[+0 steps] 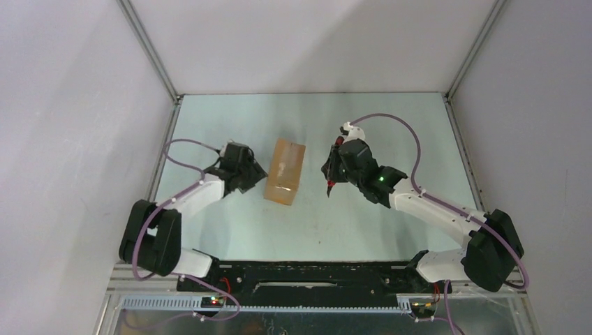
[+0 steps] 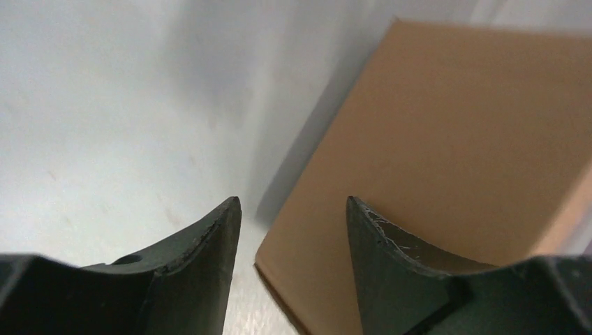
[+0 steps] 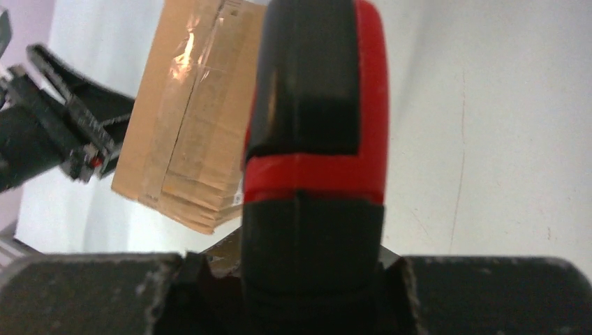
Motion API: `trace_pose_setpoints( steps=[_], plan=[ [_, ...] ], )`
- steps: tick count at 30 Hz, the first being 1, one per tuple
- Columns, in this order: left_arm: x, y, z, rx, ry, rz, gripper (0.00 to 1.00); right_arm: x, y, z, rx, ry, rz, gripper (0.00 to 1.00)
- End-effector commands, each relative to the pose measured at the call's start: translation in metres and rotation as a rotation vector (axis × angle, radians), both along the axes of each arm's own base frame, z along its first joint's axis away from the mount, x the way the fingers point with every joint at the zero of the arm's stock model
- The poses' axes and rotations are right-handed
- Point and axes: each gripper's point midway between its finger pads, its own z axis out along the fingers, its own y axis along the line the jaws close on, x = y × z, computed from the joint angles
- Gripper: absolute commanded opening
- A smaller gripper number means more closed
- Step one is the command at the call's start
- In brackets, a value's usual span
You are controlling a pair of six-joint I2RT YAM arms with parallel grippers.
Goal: Unpack the express box
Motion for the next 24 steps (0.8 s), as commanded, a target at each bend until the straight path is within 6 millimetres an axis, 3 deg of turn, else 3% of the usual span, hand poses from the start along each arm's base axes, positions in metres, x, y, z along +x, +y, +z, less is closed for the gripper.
trace_pose_setpoints(
  steps=[1, 5, 8, 12, 16, 19, 24],
  plan=[
    [-0.027, -0.03, 0.021, -0.044, -0.084, 0.005, 0.6, 0.005, -0.013, 0.008, -0.024, -0.067, -0.045, 0.0],
    [-0.053, -0.05, 0.036, -0.101, -0.135, -0.021, 0.59, 0.007, -0.022, 0.002, -0.078, -0.078, -0.065, 0.0],
    [-0.052, -0.037, 0.053, -0.055, -0.181, -0.013, 0.62, 0.01, -0.023, 0.001, -0.096, -0.092, -0.061, 0.0],
    [-0.032, -0.003, 0.088, 0.064, -0.261, -0.003, 0.68, 0.009, -0.023, 0.009, -0.095, -0.12, -0.045, 0.0],
    [-0.003, 0.028, 0.115, 0.09, -0.307, 0.036, 0.82, 0.009, -0.023, 0.027, -0.082, -0.179, -0.023, 0.0],
    [0.021, 0.039, 0.118, 0.043, -0.319, 0.056, 0.86, 0.014, -0.02, 0.032, -0.084, -0.21, -0.002, 0.0],
    [0.063, 0.026, 0.086, -0.012, -0.207, 0.001, 0.78, 0.013, -0.022, 0.025, -0.111, -0.194, 0.0, 0.0]
  ],
)
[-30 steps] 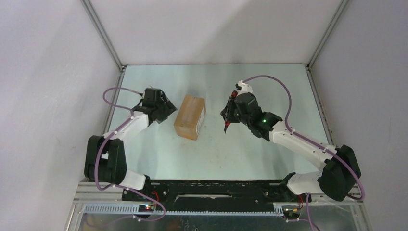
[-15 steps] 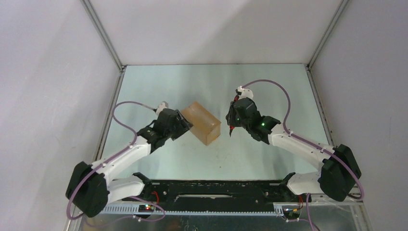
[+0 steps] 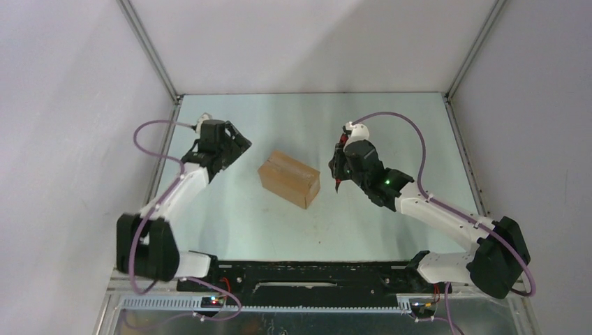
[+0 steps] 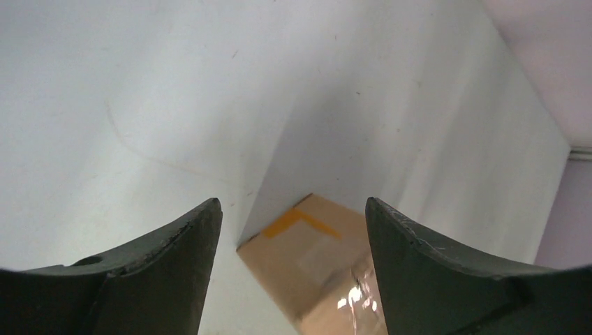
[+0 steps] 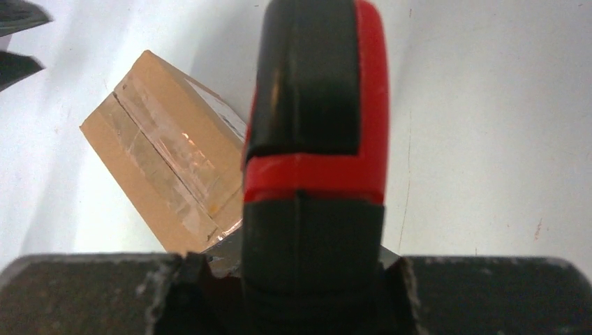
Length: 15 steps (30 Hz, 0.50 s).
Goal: Unpack the express box
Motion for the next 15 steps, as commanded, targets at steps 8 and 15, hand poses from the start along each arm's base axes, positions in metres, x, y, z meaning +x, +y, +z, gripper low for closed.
trace_pose_setpoints(
  steps=[8, 15],
  plan=[
    [0.038, -0.082, -0.037, -0.095, 0.095, -0.31, 0.76, -0.013, -0.012, 0.016, -0.055, -0.048, -0.025, 0.0],
    [0.006, -0.141, -0.039, -0.134, 0.09, -0.452, 0.75, -0.033, -0.025, 0.021, -0.067, -0.056, -0.029, 0.0]
  ],
)
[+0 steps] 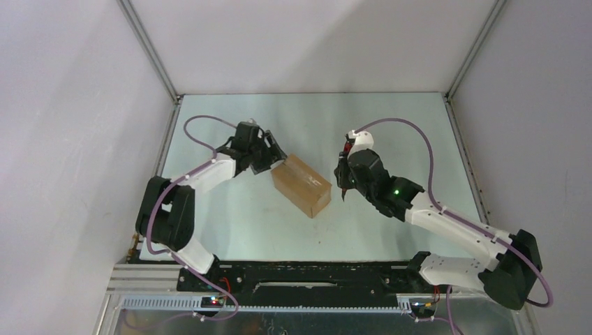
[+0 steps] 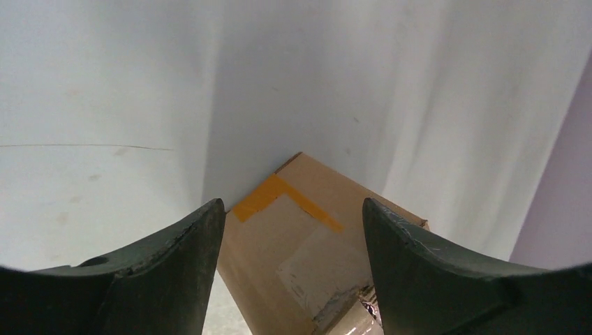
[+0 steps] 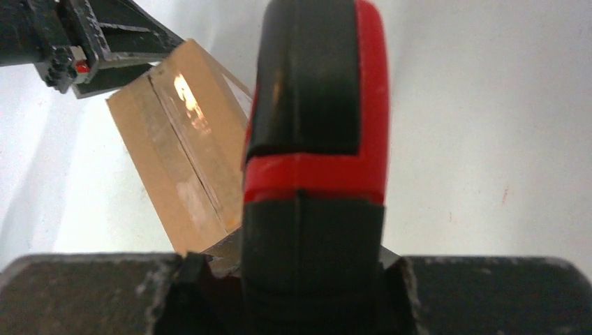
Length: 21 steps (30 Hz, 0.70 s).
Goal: Unpack the express box
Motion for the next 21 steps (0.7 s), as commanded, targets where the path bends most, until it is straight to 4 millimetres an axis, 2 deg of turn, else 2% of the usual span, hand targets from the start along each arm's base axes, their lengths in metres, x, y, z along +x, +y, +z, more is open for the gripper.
trace_pose_setpoints(
  steps=[1, 6, 8, 12, 15, 17, 21],
  plan=[
    [-0.009, -0.046, 0.03, -0.086, -0.086, -0.121, 0.75, -0.008, -0.014, 0.017, -0.007, -0.053, -0.034, 0.0],
    [-0.025, -0.074, 0.034, -0.134, -0.083, -0.164, 0.75, -0.011, -0.017, 0.027, 0.004, -0.082, -0.036, 0.0],
    [-0.024, -0.067, 0.042, -0.121, -0.105, -0.14, 0.77, -0.01, -0.015, 0.034, 0.025, -0.103, -0.03, 0.0],
    [-0.019, -0.033, 0.076, -0.063, -0.184, -0.101, 0.92, -0.005, -0.005, 0.055, 0.082, -0.17, -0.012, 0.0],
    [-0.029, -0.016, 0.099, -0.047, -0.231, -0.12, 0.98, 0.002, 0.008, 0.07, 0.111, -0.244, 0.004, 0.0],
    [-0.041, -0.018, 0.108, -0.066, -0.237, -0.169, 0.99, 0.012, 0.02, 0.087, 0.152, -0.318, 0.007, 0.0],
    [-0.066, -0.035, 0.103, -0.207, -0.213, -0.235, 0.95, 0.028, 0.038, 0.096, 0.174, -0.388, -0.012, 0.0]
  ],
)
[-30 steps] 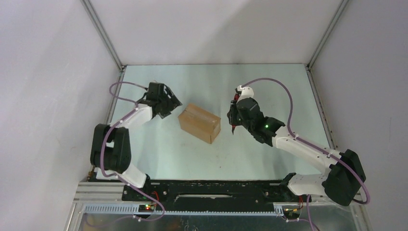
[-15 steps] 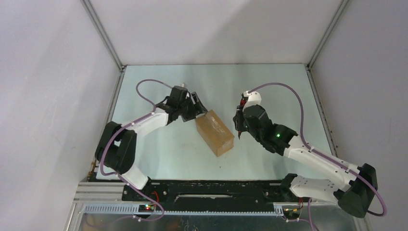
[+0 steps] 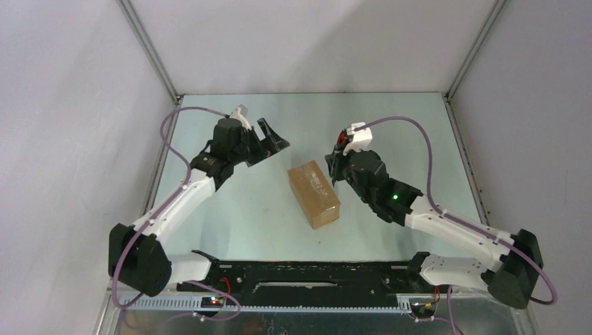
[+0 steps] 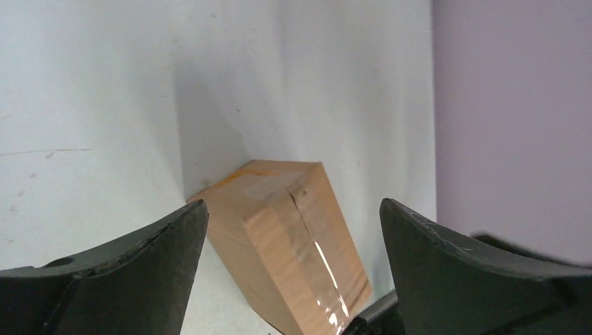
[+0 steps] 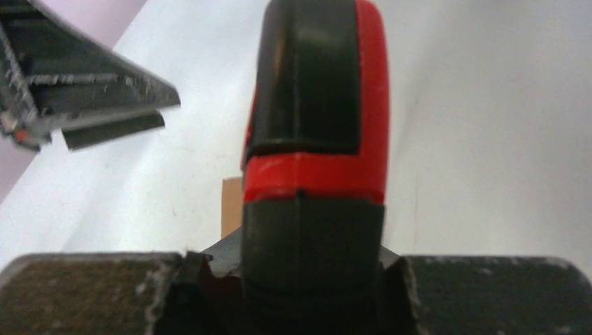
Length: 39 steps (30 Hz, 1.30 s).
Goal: Unpack the express box
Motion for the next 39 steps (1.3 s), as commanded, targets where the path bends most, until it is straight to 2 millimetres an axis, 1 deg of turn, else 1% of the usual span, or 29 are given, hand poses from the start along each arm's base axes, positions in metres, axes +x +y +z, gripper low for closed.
trace_pose_setpoints(
  steps=[1, 3, 6, 8, 10, 11, 18, 23, 28, 31, 35, 39],
  plan=[
    [-0.038, -0.023, -0.015, -0.118, 0.051, -0.16, 0.95, 0.027, 0.024, 0.041, 0.096, -0.18, -0.04, 0.0],
    [-0.046, -0.031, -0.022, -0.158, 0.074, -0.195, 0.94, 0.033, 0.038, 0.045, 0.104, -0.227, -0.019, 0.0],
    [-0.054, -0.035, -0.038, -0.182, 0.113, -0.206, 0.93, 0.042, 0.056, 0.049, 0.096, -0.315, -0.014, 0.0],
    [-0.054, -0.036, -0.042, -0.201, 0.121, -0.199, 0.91, 0.045, 0.065, 0.055, 0.102, -0.369, -0.01, 0.0],
    [-0.055, -0.038, -0.046, -0.224, 0.135, -0.197, 0.9, 0.047, 0.073, 0.056, 0.116, -0.4, -0.001, 0.0],
    [-0.052, -0.041, -0.045, -0.238, 0.124, -0.198, 0.9, 0.048, 0.078, 0.056, 0.124, -0.411, 0.003, 0.0],
    [-0.047, -0.044, -0.067, -0.27, 0.189, -0.158, 0.86, 0.058, 0.097, 0.048, 0.125, -0.491, 0.01, 0.0],
    [-0.045, -0.04, -0.081, -0.269, 0.217, -0.104, 0.82, 0.063, 0.101, 0.044, 0.11, -0.541, -0.001, 0.0],
    [-0.044, -0.037, -0.086, -0.264, 0.228, -0.081, 0.79, 0.065, 0.103, 0.034, 0.112, -0.538, -0.009, 0.0],
    [-0.042, -0.036, -0.091, -0.259, 0.242, -0.062, 0.74, 0.066, 0.101, 0.027, 0.104, -0.538, -0.019, 0.0],
    [-0.042, -0.033, -0.097, -0.25, 0.262, -0.033, 0.7, 0.067, 0.099, 0.019, 0.102, -0.542, -0.021, 0.0],
    [-0.041, -0.033, -0.097, -0.245, 0.266, -0.02, 0.68, 0.068, 0.097, 0.01, 0.093, -0.544, -0.029, 0.0]
  ],
)
